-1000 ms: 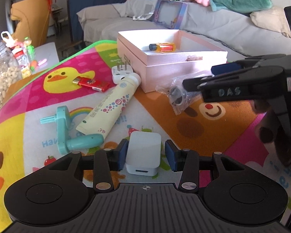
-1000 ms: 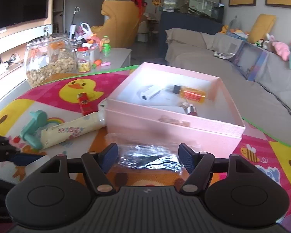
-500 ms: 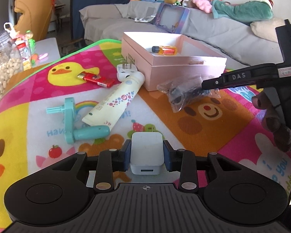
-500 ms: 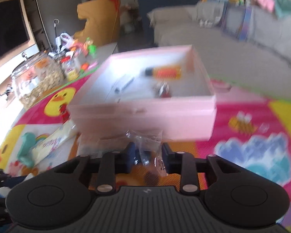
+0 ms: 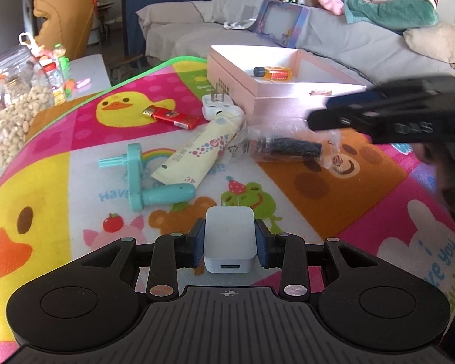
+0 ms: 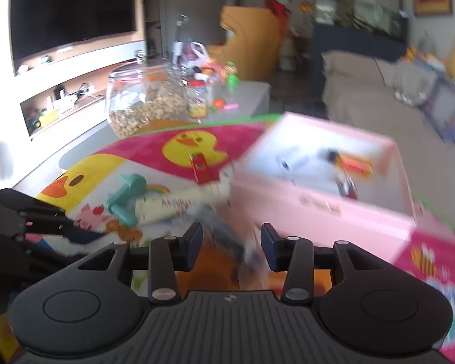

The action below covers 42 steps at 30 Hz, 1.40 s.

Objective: Organize rigid objects
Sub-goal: 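Lift the bag with the right gripper while the left lifts the white charger, then open the right gripper over the pink box while the left drops the charger in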

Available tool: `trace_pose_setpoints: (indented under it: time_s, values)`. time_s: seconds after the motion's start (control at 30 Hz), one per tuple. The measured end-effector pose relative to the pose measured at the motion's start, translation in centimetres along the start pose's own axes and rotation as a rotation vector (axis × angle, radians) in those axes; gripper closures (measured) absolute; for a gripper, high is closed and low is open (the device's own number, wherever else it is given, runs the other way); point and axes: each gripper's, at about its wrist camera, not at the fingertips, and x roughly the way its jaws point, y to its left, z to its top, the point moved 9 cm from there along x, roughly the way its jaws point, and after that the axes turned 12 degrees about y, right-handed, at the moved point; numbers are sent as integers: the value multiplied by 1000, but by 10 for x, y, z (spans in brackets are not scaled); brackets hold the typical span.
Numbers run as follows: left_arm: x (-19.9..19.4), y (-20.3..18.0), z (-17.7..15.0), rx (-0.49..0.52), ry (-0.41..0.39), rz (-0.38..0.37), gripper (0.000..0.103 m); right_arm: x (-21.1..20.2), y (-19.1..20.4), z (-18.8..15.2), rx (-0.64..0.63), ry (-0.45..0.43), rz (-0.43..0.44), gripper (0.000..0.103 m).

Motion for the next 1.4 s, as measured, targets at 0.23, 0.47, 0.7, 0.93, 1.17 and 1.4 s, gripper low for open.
trace_pose_setpoints:
  time_s: [0.23,0.47,0.7,0.93,1.17,1.4]
  values:
    - [-5,2,-4,-11,-11,-14,66,46,26,25,-237,63,-23,46]
    - [-11,-3,-8,0,-17,-45,66,71,17,12,-112,195,35,80]
    - [-29,-35,-10,82,-57,-104,66,0,6,-16,19,140,57,83]
    - [-90,-80,49,212,-238,-155,66,-112,-24,-4,104,-90,9,92]
    - [-121,-89,161,213,-437,-91,66,-173,-72,50,197,-347,-45,92]
    - [-77,-91,244,179,-412,-95,66,-148,-126,106,273,-390,-103,92]
